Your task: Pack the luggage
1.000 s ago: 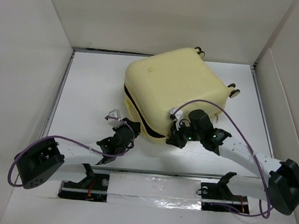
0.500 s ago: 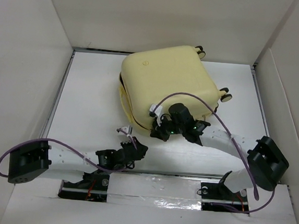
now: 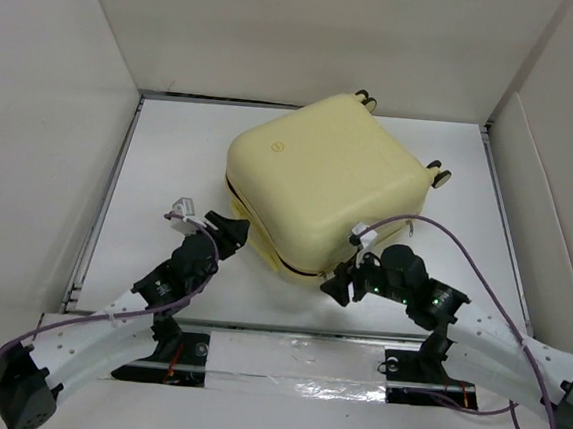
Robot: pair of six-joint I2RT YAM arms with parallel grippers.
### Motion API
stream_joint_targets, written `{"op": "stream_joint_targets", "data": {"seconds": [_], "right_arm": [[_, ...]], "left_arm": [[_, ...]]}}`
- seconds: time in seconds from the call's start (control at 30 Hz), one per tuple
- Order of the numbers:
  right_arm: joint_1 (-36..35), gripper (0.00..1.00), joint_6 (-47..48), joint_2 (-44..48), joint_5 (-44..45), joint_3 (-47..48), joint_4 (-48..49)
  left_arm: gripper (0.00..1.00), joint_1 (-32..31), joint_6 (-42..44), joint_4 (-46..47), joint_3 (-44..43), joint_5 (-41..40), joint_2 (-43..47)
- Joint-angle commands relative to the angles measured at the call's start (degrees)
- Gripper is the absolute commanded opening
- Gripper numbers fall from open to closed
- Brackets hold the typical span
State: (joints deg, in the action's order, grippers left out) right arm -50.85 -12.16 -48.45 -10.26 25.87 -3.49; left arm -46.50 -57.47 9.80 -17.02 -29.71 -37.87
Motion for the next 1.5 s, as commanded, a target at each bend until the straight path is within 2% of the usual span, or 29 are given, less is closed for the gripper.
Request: {"op": "stream_joint_targets", "data": {"seconds": [0.0,0.03,0.1,0.2,0.23,0.27,0.3,0.33,0.37,0.57,0.7,0.87,1.07,1.17,1.23,1.27,1.37,1.47], "right_arm": [[4.34,0.66,-3.31,4.74,7.89,1.46,-0.02],[5.05,0.70,-3.31,5.63,8.15,1.90,-2.55],[6.46,0.71,-3.74,8.26,10.52,2.61,-4.94],[10.23,0.66,-5.50,10.30,16.40,2.35,-7.23],[12.51,0.44,-6.02,11.61,17.20,2.17,-8.11],[13.83,0.28,-6.73,12.23,18.34,2.08,-8.38],[15.07,0.17,-7.17,12.84,18.87,1.99,-8.81],[16.21,0.03,-7.52,14.24,19.22,1.82,-8.82],[18.83,0.00,-8.13,14.95,20.10,1.12,-8.56],[28.95,0.01,-8.05,13.30,20.38,1.11,-4.87],[34.75,0.10,-7.79,9.96,22.39,2.61,-3.11],[40.38,0.25,-7.35,4.42,19.06,4.01,4.52],[43.64,0.32,-8.49,-2.25,20.02,6.74,9.80],[44.87,0.36,-7.96,-6.55,19.84,9.18,11.05],[45.49,0.42,-7.88,-8.41,19.49,10.16,11.39],[46.18,0.44,-7.88,-9.03,18.97,10.25,12.35],[47.60,0.52,-7.44,-12.63,12.31,9.99,17.46],[48.21,0.52,-7.08,-17.81,3.35,12.18,19.30]], "left_arm": [[0.46,7.01,5.17,-1.09,-2.06,9.13,-0.53],[0.47,8.34,5.18,-2.06,-2.23,10.19,-1.32],[0.47,11.24,6.40,-2.51,-2.06,13.79,-3.95],[0.46,16.69,8.08,2.39,-0.48,19.77,-7.55],[0.46,18.71,8.69,3.72,-0.04,21.17,-8.53],[0.46,19.42,8.95,4.95,0.31,23.19,-9.41],[0.46,19.43,9.13,6.44,0.32,23.38,-11.16],[0.45,19.43,9.48,6.98,-0.21,23.30,-11.96],[0.46,19.43,10.27,7.68,-0.47,23.21,-12.84],[0.50,19.43,12.73,16.29,-1.09,28.29,-19.61],[0.50,19.43,13.52,18.23,-0.91,28.22,-23.73],[0.44,19.43,14.49,21.38,0.66,28.13,-26.03],[0.33,19.43,14.93,24.47,2.25,28.22,-28.13],[0.24,19.43,15.28,25.62,2.25,29.01,-29.80],[0.20,18.90,15.55,25.88,2.25,28.92,-30.51],[0.15,18.90,15.72,25.97,2.34,28.92,-30.60],[0.00,18.90,16.07,26.06,3.04,28.48,-30.43],[0.00,18.90,16.95,25.36,3.65,28.57,-29.20]]}}
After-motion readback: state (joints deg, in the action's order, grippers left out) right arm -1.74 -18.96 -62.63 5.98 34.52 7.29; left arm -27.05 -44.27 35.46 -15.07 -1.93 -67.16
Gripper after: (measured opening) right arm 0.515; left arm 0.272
